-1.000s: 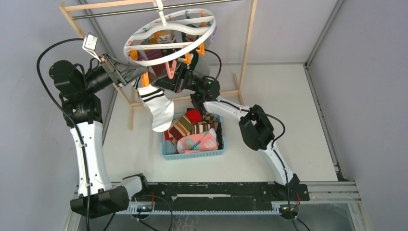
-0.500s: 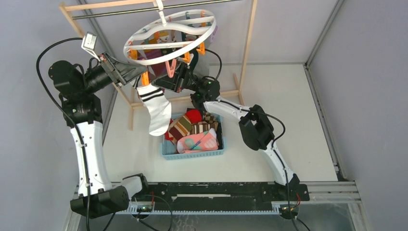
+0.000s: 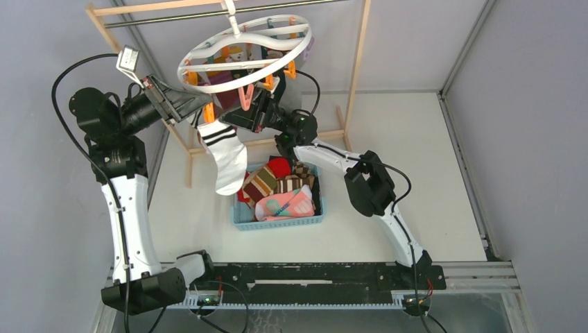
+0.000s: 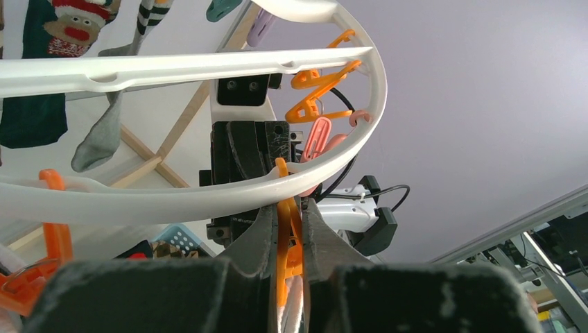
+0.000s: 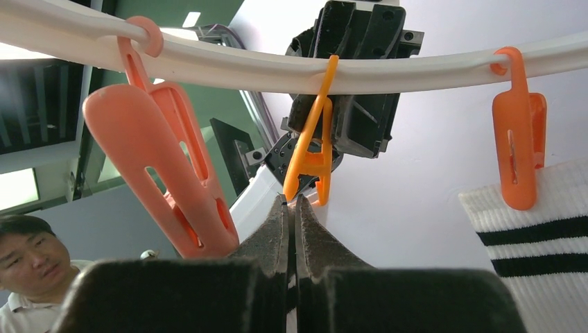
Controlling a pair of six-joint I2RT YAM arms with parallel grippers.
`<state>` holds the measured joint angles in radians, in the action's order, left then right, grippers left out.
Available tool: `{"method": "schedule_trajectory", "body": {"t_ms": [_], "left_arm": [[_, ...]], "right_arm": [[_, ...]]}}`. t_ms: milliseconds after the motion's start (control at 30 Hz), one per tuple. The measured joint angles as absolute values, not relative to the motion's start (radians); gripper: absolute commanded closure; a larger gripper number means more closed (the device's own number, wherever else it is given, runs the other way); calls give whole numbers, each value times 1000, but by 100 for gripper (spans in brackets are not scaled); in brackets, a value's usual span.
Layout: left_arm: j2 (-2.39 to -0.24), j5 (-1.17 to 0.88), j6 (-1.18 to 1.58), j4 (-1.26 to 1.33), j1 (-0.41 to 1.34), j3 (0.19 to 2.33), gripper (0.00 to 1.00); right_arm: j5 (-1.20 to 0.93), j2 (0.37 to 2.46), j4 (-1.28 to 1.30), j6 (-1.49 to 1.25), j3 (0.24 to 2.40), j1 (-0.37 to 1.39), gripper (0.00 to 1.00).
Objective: Clip the socks to the hanger
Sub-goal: Clamp the sock onto the hanger.
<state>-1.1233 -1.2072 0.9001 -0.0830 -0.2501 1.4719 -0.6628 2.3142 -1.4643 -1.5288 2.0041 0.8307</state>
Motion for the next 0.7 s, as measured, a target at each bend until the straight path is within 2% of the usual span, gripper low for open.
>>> {"method": "schedule_trajectory", "body": {"t_ms": [700], "left_arm": [[-1120,-1210,911,-52,-250,1442,100]], "right_arm": [[-630,2321,-1464,-1518,1996,831,100]]}}
